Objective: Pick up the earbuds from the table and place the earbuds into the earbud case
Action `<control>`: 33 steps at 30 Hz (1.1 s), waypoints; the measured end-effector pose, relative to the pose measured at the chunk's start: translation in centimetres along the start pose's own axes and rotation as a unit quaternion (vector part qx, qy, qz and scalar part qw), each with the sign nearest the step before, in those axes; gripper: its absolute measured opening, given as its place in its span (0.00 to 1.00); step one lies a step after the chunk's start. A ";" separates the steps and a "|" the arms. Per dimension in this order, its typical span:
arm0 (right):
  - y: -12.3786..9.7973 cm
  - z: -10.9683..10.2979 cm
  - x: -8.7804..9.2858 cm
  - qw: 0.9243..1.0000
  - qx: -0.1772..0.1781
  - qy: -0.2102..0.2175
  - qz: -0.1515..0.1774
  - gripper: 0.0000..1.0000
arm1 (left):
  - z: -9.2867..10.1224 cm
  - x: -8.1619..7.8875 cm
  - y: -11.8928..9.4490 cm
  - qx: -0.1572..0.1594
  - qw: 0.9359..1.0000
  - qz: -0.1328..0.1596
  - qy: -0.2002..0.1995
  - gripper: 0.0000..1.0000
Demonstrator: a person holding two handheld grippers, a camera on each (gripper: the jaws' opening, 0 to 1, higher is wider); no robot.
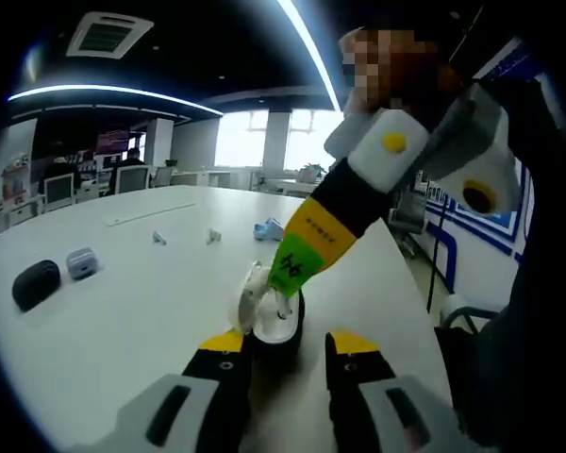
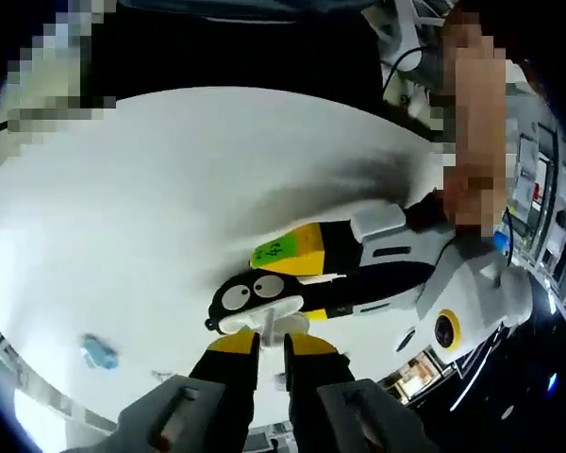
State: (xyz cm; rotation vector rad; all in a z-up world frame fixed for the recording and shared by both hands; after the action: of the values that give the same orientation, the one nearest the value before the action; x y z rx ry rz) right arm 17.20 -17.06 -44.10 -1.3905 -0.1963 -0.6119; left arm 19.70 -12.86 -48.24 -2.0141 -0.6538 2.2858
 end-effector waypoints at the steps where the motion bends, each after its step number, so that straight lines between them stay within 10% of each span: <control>1: 0.0 -0.1 -0.1 1.000 0.003 0.000 0.002 0.09 | 0.0 0.0 0.0 0.000 1.000 -0.001 0.000 0.33; 8: -0.5 -0.9 -0.1 0.991 0.017 0.124 0.042 0.10 | 0.0 0.0 0.1 -0.002 1.000 -0.003 -0.001 0.33; 12: -1.2 -0.9 0.5 0.938 0.033 0.323 0.119 0.11 | 0.0 0.1 0.0 -0.002 1.000 -0.002 -0.003 0.33; 19: -2.0 -0.8 1.4 0.726 0.068 0.636 0.253 0.14 | 0.0 0.1 0.1 -0.002 1.000 -0.004 -0.003 0.33; 21: -1.7 -1.2 1.3 0.650 0.071 0.701 0.285 0.14 | 0.0 0.1 0.1 -0.003 1.000 -0.004 -0.004 0.33; 22: -1.6 -1.4 1.3 0.623 0.072 0.722 0.292 0.14 | 0.0 0.1 0.1 -0.003 1.000 -0.005 -0.004 0.33; 25: -0.9 -2.5 1.7 0.588 0.090 0.756 0.272 0.14 | 0.0 0.1 0.1 -0.005 1.000 -0.005 -0.004 0.33; 26: -0.8 -2.6 1.5 0.565 0.094 0.769 0.283 0.14 | 0.0 0.1 0.1 -0.005 1.000 -0.005 -0.005 0.33; 28: -0.9 -2.6 1.6 0.498 0.103 0.803 0.310 0.14 | 0.1 0.0 0.1 -0.006 1.000 -0.005 -0.005 0.33; 33: -0.4 -2.6 2.0 0.367 0.129 0.853 0.348 0.13 | 0.1 0.0 0.2 -0.007 1.000 -0.005 -0.005 0.33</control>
State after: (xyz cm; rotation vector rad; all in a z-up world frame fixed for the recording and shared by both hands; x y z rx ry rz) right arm 18.06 -20.13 -43.32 0.1612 1.8367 -0.9030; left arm 19.65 -13.02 -48.30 -2.0026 -0.6813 2.2925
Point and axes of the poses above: the point that each gripper's makers call its tool centre point, and the gripper's own axes: y roughly forward along the fingers, z roughly to its right, x roughly out of its underside, the point moved 4 cm from there along -y, roughly backward along the fingers, and after that the axes turned 6 degrees about -x, right-handed, at the moved point
